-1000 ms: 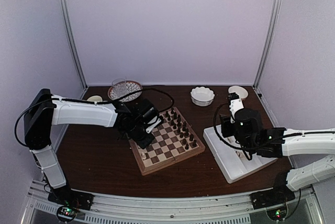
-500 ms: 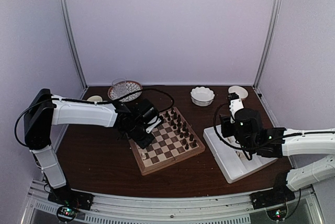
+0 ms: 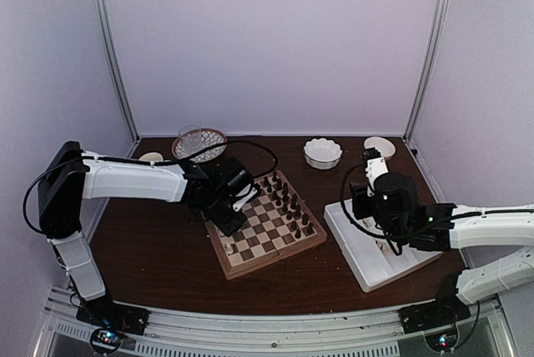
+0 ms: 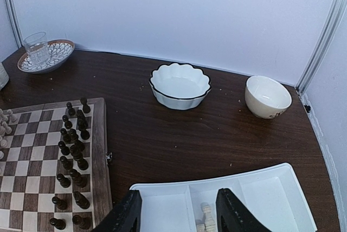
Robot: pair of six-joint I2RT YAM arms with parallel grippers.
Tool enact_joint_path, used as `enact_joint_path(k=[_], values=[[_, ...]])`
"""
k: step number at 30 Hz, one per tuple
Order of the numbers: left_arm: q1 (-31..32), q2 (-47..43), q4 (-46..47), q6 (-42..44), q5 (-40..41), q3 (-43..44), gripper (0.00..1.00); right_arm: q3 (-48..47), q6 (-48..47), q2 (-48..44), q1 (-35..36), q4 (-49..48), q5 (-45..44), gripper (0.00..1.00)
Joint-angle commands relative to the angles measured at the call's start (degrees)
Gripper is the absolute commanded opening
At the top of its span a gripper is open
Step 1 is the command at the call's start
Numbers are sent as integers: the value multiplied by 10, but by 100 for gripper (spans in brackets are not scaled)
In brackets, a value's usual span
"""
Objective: Set up the chess pieces on the board
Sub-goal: Place the pawn on e2.
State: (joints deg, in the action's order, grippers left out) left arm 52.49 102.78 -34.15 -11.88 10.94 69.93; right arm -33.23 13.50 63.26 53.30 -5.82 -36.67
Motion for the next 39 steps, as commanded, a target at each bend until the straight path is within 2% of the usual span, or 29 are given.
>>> enact_joint_path(k=[1,20,25,27,34,37,39], values=[[-3,8,11,7,0,19,14,4,5,-9,-3,1,5,49],[-3,12,6,6,7,22,11,4,7,-15,-5,4,7,49],[-3,9,7,5,4,24,26,4,7,-15,-6,4,7,49],[-3,5,7,4,0,24,30,5,7,-16,-6,4,8,49],[0,-35,14,6,-13,21,31,1,3,-37,-8,24,6,49],[6,-81,44,11,-7,-7,32,-5,10,-50,-20,53,36,48],[8,-123,74,14,-5,-36,32,-21,29,-47,-37,109,65,44]])
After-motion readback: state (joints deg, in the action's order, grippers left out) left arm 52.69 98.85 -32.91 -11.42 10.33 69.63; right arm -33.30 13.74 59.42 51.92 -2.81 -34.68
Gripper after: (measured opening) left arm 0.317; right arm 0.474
